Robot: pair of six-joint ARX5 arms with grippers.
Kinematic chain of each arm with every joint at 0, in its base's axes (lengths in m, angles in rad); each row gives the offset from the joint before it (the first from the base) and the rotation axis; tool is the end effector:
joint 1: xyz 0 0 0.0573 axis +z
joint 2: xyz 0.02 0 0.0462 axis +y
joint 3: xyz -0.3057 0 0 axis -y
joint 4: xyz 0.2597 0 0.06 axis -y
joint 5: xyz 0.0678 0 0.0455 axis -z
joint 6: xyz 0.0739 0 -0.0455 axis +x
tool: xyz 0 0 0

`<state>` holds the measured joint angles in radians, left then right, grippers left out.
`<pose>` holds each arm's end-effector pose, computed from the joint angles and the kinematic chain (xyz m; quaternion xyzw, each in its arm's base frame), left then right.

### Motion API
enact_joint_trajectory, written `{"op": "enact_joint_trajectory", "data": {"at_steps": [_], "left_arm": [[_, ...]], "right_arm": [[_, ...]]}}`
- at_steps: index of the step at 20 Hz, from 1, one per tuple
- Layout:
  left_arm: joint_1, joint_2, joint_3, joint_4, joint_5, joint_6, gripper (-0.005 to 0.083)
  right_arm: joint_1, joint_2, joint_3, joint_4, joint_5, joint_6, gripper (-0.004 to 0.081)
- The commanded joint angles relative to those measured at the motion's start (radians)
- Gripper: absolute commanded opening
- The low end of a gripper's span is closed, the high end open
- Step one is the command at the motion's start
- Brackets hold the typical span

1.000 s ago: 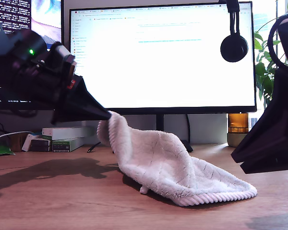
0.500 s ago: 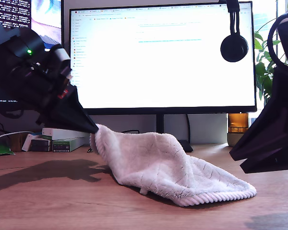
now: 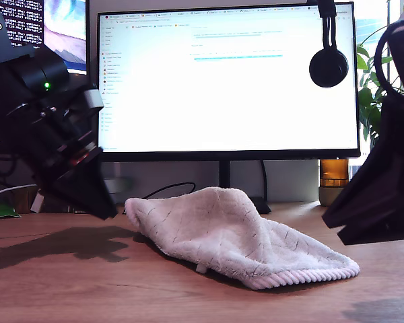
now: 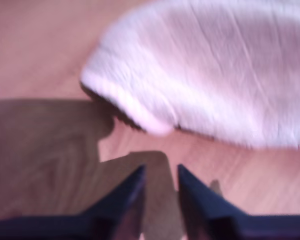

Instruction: Fold the tea towel to a neat square and place it to the right

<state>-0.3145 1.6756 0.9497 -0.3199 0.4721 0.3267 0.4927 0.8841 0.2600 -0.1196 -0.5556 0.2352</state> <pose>0.3253 -0.1412 0.1644 0.0913 0.4372 -0.4086 0.7960 0.1297 0.1139 0.1484 0.1060 0.4154 0.4204 0.7997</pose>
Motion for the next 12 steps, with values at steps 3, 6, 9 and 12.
{"op": "enact_joint_trajectory", "data": {"at_steps": [3,6,9,12], "left_arm": [[-0.058,-0.025,-0.017,-0.053,0.013,0.050,-0.0020],[-0.138,-0.040,-0.069,-0.002,-0.019,0.026,-0.0019],[-0.194,-0.105,-0.193,0.132,-0.056,-0.029,-0.0019],[-0.233,-0.208,-0.312,0.255,-0.063,-0.101,-0.0019]], "right_arm": [[0.007,0.003,0.017,0.006,0.062,-0.032,0.0217],[0.046,0.003,0.024,0.000,0.085,-0.078,0.0217],[0.114,0.003,0.082,-0.082,0.231,-0.228,0.0218],[0.173,0.005,0.142,-0.154,0.360,-0.454,0.0247]]}}
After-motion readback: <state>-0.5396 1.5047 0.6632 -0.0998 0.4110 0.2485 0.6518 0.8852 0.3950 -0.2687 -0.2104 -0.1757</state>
